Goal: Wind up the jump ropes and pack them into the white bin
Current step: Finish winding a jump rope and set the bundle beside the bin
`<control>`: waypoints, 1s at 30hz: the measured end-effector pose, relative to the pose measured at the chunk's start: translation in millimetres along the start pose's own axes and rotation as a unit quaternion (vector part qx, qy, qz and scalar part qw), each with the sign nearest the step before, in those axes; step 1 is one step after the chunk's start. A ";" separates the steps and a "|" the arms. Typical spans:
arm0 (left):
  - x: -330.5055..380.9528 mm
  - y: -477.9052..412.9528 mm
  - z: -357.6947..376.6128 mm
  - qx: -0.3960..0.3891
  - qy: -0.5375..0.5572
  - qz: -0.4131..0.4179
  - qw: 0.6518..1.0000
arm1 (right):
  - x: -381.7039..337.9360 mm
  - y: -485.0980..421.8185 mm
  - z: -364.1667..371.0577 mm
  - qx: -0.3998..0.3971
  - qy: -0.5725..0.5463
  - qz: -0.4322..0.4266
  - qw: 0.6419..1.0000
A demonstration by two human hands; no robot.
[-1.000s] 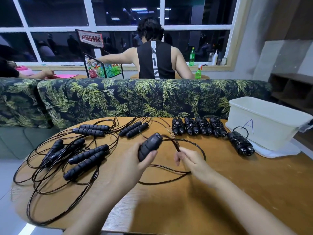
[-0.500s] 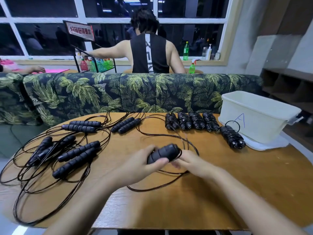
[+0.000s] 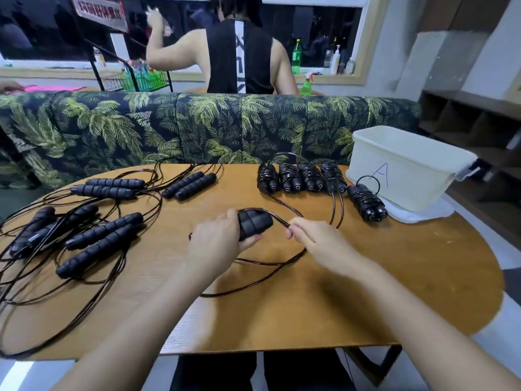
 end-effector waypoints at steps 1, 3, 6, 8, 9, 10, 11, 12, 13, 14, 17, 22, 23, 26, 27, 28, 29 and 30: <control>-0.9 -2.2 0.6 0.001 0.020 -0.023 1.000 | 1.9 7.1 6.1 0.018 -0.043 -0.002 0.999; -1.6 -6.1 1.2 -0.002 0.064 -0.063 0.996 | 4.1 19.2 20.9 0.025 -0.135 -0.014 0.990; 0.3 -11.5 3.2 -0.004 0.062 -0.073 0.995 | 5.3 27.8 33.5 0.036 -0.233 -0.023 0.971; -2.5 -14.8 4.5 0.014 0.029 -0.059 0.998 | 3.5 28.0 29.8 0.071 -0.224 -0.032 0.971; -4.2 -16.6 5.6 0.020 0.015 -0.042 0.999 | 1.0 28.0 26.7 0.088 -0.206 -0.040 0.974; -5.2 -17.5 5.8 0.021 0.002 -0.021 1.000 | -1.7 28.2 23.3 0.103 -0.193 -0.046 0.975; -6.3 -17.4 6.3 0.022 -0.009 -0.009 1.000 | -4.3 28.8 20.1 0.114 -0.195 -0.052 0.973; -7.5 -17.7 5.6 0.016 -0.005 -0.010 1.000 | -3.8 28.0 18.8 0.119 -0.206 -0.058 0.970; -9.5 -18.3 5.0 0.014 0.012 -0.025 1.000 | -1.3 26.4 19.7 0.117 -0.214 -0.062 0.968; -11.2 -18.6 4.6 0.006 0.041 -0.042 0.998 | 1.9 25.0 21.6 0.108 -0.216 -0.062 0.968; -9.4 -16.6 1.4 -0.007 0.183 -0.055 0.981 | 17.4 18.4 33.9 0.017 -0.241 -0.041 0.970; 16.9 -9.3 -8.6 -0.034 0.454 0.104 0.884 | 25.6 -3.8 37.1 -0.138 -0.244 -0.033 0.960; 20.9 -6.9 -12.6 -0.062 0.472 0.144 0.868 | 25.0 -9.9 31.2 -0.154 -0.238 -0.033 0.958; 24.6 0.4 -26.0 -0.118 0.374 0.258 0.883 | 17.2 -26.1 9.5 -0.208 -0.150 -0.054 0.965; 25.6 2.3 -29.9 -0.113 0.297 0.296 0.901 | 12.5 -30.6 3.9 -0.220 -0.092 -0.071 0.968; 27.2 3.1 -32.2 -0.096 0.207 0.331 0.915 | 8.9 -35.0 -0.5 -0.228 -0.037 -0.084 0.969; 29.5 3.5 -32.6 -0.075 0.117 0.358 0.923 | 4.9 -38.2 -4.4 -0.232 0.006 -0.088 0.969; 31.6 2.6 -29.9 -0.053 0.039 0.375 0.925 | 1.9 -41.8 -7.2 -0.225 0.043 -0.087 0.970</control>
Point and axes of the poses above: each hand's wrist, its own y-axis away from the middle knuckle, its own z-axis out of the palm, x = y × z, the point moved 3 cm from there along -y, towards the middle knuckle, and after that the axes turned 11 degrees about z, right-handed, at the moved point
